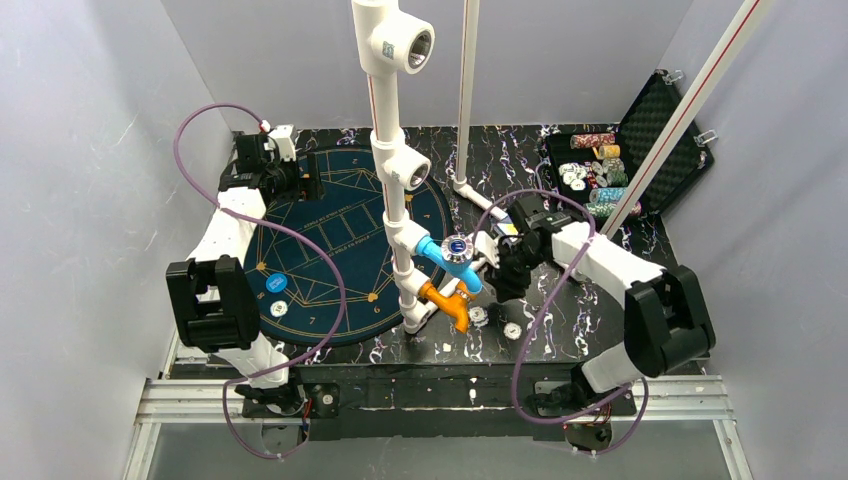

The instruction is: Distribute texas hold em gaming equipment

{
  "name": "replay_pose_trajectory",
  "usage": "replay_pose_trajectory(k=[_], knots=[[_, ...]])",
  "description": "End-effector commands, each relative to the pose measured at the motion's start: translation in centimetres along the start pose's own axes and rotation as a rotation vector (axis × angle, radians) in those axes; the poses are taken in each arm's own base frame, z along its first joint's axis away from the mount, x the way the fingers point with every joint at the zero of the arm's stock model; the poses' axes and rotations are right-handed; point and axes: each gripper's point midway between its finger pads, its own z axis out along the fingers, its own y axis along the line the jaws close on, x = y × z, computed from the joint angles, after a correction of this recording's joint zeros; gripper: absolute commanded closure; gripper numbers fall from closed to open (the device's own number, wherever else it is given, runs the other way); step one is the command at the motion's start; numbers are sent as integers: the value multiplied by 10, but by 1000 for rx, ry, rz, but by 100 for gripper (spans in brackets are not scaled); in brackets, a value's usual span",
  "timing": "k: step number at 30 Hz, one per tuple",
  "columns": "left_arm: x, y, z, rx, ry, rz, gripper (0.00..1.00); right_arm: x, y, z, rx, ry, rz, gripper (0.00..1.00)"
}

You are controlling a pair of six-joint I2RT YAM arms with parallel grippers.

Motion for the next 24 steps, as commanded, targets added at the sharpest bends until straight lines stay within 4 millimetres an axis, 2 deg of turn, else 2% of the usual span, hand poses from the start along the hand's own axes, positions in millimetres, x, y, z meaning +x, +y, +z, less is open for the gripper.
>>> replay_pose_trajectory(k=[1, 13, 24], knots=[[-3, -2, -2, 2, -2, 9, 2, -32, -16, -1, -19, -86, 63, 99], [4, -5, 2, 25, 27, -8, 2, -112, -91, 4, 21, -224, 127, 99], [5, -12, -10, 60, 44, -33, 1, -193, -150, 53, 78, -318, 108, 99]])
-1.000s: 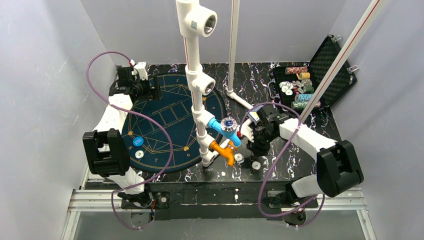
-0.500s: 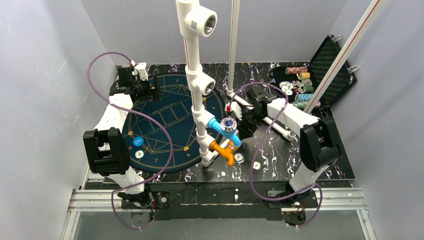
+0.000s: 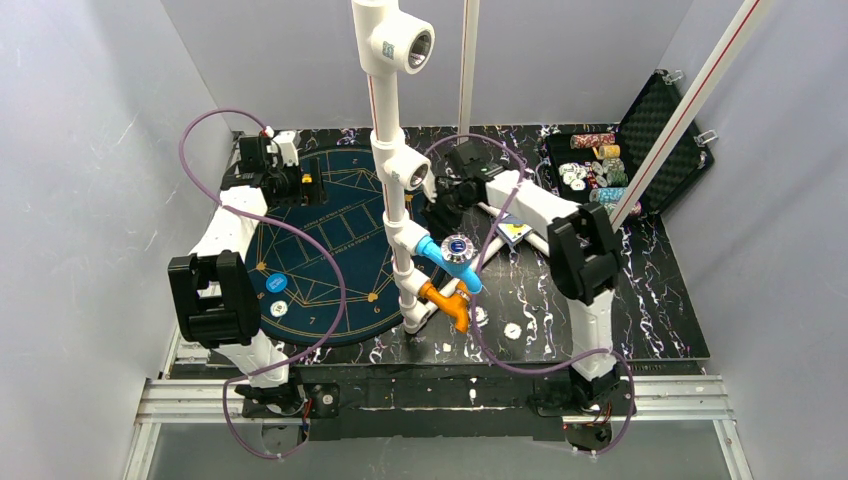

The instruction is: Distribute texas hold em gaming equipment

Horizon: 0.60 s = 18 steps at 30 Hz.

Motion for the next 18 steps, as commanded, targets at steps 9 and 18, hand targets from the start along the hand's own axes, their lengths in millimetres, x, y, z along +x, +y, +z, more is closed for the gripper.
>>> replay_pose_trajectory(k=[9, 18], knots=[[-4, -2, -21, 34, -13, -24, 1, -103, -46, 62, 92, -196, -45, 99], [-2, 3, -21, 41, -20, -47, 1, -116, -33, 113, 56, -228, -69, 99]])
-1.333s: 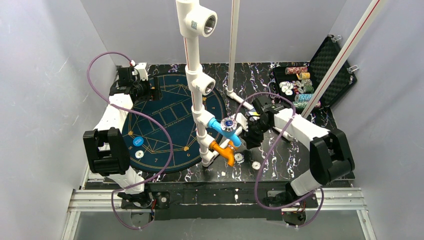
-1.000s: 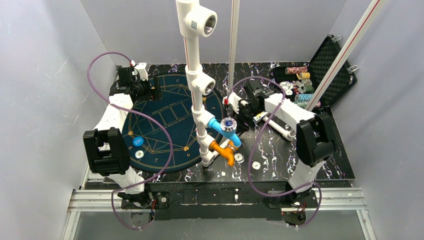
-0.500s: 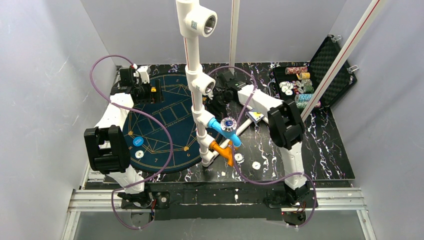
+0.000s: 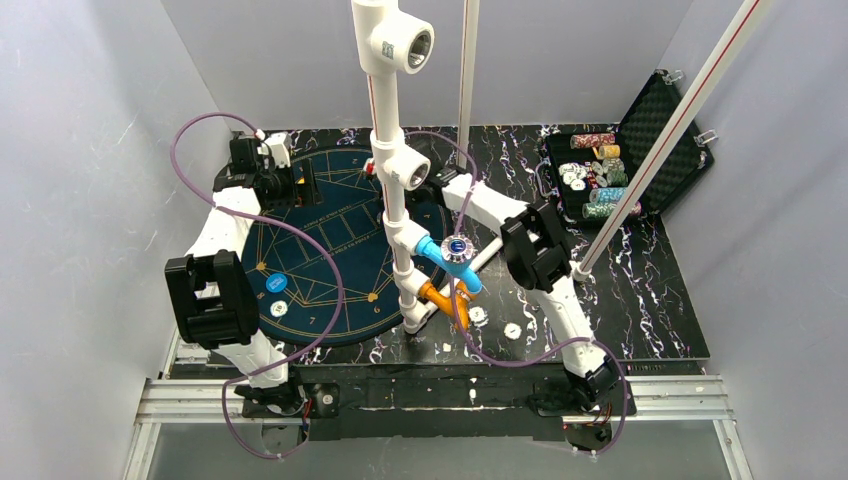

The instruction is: Distribute texas hold em gaming equipment

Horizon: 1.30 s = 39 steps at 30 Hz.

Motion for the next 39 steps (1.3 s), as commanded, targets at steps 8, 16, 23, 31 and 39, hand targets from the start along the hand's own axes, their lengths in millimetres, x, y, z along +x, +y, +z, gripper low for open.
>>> replay_pose_trajectory(k=[8, 16, 23, 31, 39], knots=[[-6, -5, -13, 30, -34, -5, 1, -18, 12, 39, -1, -57, -27, 84], [-6, -6, -13, 39, -33, -7, 1, -30, 23, 27, -12, -66, -39, 25], [-9, -7, -17, 37, -39, -8, 1, -62, 33, -9, -5, -119, -54, 9], [-13, -15, -21, 61, -40, -47, 1, -65, 40, -73, 23, -128, -25, 6], [-12, -16, -20, 66, -22, -73, 1, -1, 19, -154, 113, -27, 55, 5]])
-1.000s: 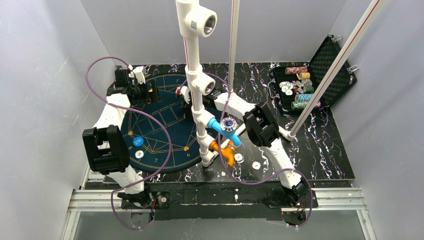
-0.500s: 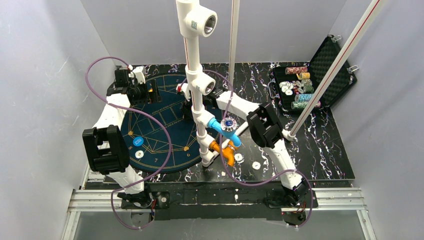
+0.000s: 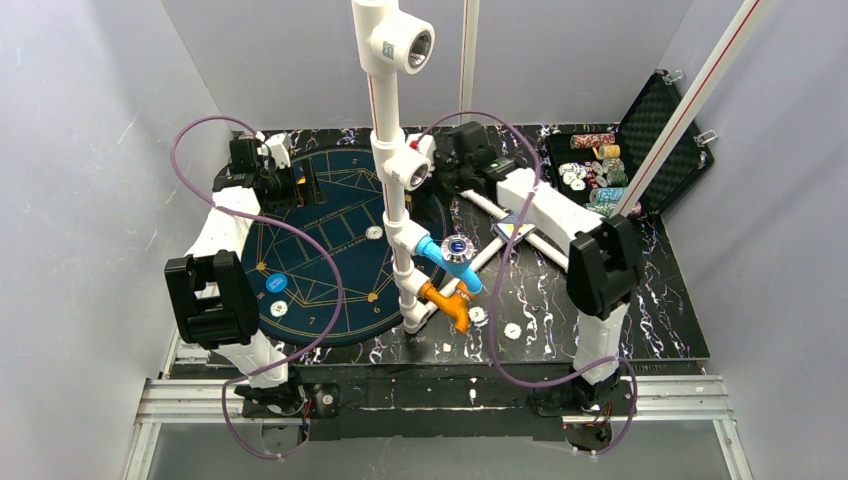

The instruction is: Distribute texas hold em gaming equipment

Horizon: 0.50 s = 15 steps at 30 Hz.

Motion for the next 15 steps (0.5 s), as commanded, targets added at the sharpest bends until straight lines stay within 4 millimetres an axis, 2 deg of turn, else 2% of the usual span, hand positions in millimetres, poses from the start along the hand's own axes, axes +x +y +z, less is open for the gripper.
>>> replay_pose_trajectory(k=[1, 5, 7, 13, 15], knots=[[-15, -9, -18, 21, -36, -7, 1, 42, -12, -51, 36, 84, 57, 5], [-13, -8, -17, 14, -37, -4, 1, 86, -7, -93, 51, 177, 56, 7], [-14, -7, -18, 9, -40, 2, 1, 110, 4, -113, 42, 230, 61, 8], [-15, -5, -19, -3, -49, 10, 1, 183, 53, -153, 11, 424, 17, 11], [-14, -5, -20, -3, -49, 7, 1, 222, 72, -163, 0, 515, 15, 12]])
